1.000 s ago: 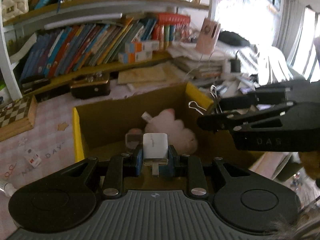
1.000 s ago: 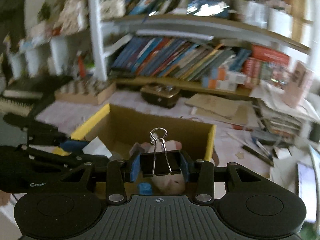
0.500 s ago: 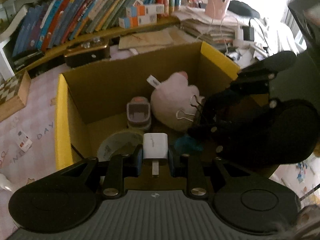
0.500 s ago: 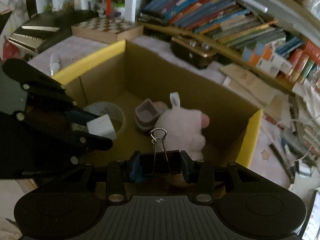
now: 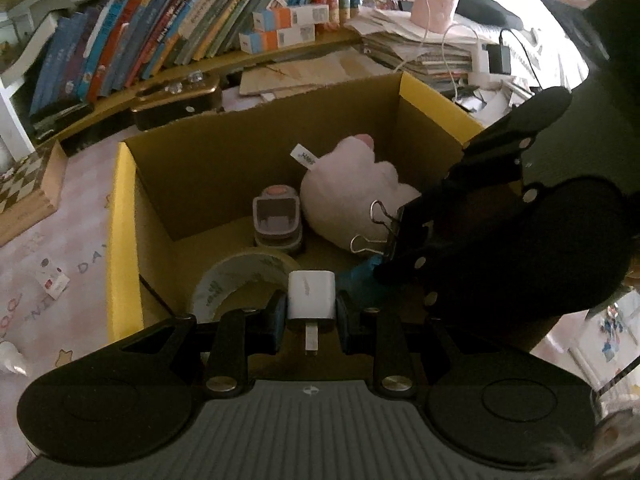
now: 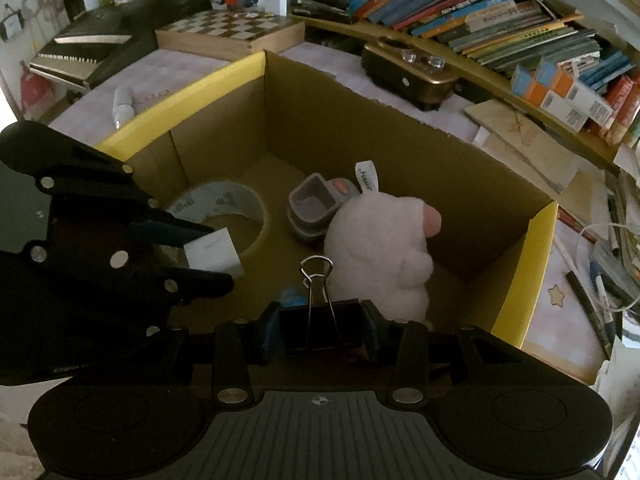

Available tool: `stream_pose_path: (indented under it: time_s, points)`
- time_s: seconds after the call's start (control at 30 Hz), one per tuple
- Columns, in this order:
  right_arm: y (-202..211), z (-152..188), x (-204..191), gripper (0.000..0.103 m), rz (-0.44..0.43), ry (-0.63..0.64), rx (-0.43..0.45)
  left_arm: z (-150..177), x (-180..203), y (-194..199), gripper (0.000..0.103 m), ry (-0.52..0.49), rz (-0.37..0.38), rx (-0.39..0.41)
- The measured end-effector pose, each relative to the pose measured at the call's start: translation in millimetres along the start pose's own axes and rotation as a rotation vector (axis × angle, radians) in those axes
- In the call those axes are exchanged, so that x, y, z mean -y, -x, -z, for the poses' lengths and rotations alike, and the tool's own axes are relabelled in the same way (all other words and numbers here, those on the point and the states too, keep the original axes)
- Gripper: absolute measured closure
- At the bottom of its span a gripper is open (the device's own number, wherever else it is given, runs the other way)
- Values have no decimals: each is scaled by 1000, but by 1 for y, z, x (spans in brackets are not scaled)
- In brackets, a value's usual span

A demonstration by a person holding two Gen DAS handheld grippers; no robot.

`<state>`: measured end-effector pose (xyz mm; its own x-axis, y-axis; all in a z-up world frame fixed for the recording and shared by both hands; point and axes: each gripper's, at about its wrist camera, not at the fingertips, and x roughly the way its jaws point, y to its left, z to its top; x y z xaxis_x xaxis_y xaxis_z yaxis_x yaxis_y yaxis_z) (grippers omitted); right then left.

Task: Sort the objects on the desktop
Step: 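Lower the plug and clip into the box and open both tools, then lift both open tools out of the box and move back over the table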

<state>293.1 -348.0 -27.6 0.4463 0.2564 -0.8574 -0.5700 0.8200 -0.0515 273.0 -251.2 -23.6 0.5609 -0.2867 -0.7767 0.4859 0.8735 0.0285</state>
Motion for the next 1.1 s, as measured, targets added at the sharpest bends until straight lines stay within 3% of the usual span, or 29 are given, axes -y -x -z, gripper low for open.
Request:
stream_pose_path:
  time_s: [0.07, 0.13, 0.27, 0.47, 0.8, 0.97, 1.1]
  points:
    - [1, 0, 0, 61, -4, -7, 4, 1, 2, 5, 74, -2, -13, 19]
    - [2, 0, 1, 59, -7, -13, 16, 2, 3, 11, 60, -2, -25, 44]
    - [13, 1, 0, 54, -3, -38, 64, 3, 2, 25, 50, 6, -57, 95]
    - [34, 5, 0, 45, 2, -70, 141, 8, 0, 51, 22, 37, -81, 185]
    - [80, 16, 2, 34, 94, -210, 320, 19, 0, 100, 2, 98, -122, 339]
    - [108, 36, -6, 29, 168, -319, 430, 33, -5, 128, 0, 162, -127, 411]
    - [121, 54, -18, 29, 211, -399, 470, 49, -10, 144, 0, 185, -140, 439]
